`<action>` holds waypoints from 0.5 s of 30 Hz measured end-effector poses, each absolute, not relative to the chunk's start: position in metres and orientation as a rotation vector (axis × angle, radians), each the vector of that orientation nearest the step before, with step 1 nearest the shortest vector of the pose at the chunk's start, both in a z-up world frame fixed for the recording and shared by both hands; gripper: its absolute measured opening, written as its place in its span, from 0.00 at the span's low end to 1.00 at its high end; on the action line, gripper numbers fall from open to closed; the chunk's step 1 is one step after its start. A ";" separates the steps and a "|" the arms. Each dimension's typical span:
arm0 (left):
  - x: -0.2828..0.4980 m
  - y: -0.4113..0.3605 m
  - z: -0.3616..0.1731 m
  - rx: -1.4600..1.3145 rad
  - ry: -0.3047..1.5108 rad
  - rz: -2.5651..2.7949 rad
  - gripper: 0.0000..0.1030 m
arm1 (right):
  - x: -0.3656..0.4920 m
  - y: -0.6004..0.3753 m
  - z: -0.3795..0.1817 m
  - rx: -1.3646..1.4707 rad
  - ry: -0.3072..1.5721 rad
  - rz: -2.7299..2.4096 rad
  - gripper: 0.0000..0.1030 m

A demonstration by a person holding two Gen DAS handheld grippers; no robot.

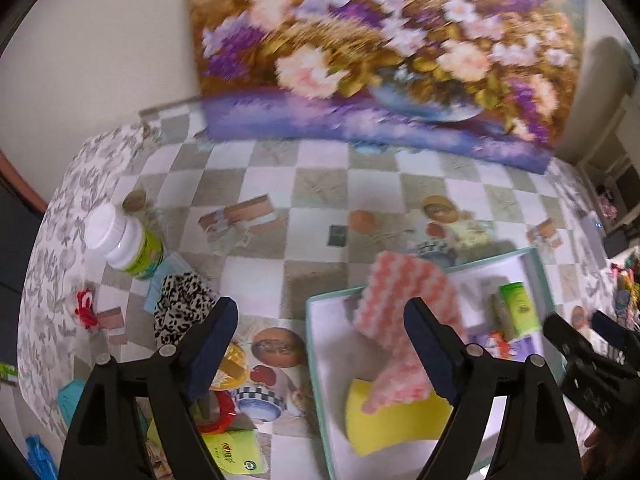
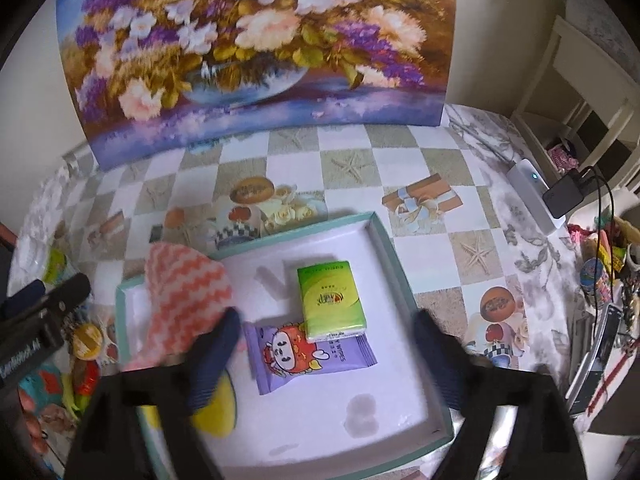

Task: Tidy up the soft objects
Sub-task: 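Open both tools to release the towel and tissue pack into the tray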

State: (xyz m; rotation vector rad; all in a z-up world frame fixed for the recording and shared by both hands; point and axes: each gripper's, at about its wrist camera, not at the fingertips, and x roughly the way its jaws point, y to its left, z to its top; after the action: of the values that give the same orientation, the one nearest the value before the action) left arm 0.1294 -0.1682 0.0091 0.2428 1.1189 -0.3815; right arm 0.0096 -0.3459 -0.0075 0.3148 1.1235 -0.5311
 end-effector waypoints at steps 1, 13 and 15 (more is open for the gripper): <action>0.134 -0.166 0.003 0.247 1.134 -0.365 0.84 | 0.011 -0.344 -0.009 0.298 1.134 -0.531 0.98; 0.150 -0.135 -0.004 0.214 1.168 -0.320 0.84 | 0.025 -0.325 -0.011 0.279 1.140 -0.499 0.98; 0.153 -0.130 0.003 0.211 1.154 -0.321 0.84 | 0.027 -0.320 -0.006 0.284 1.132 -0.493 0.98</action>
State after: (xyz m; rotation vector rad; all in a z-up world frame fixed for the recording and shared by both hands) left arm 0.1530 -0.1295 0.0034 0.2108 1.1544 -0.3208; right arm 0.0270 -0.3204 -0.0064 0.2837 1.1324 -0.4930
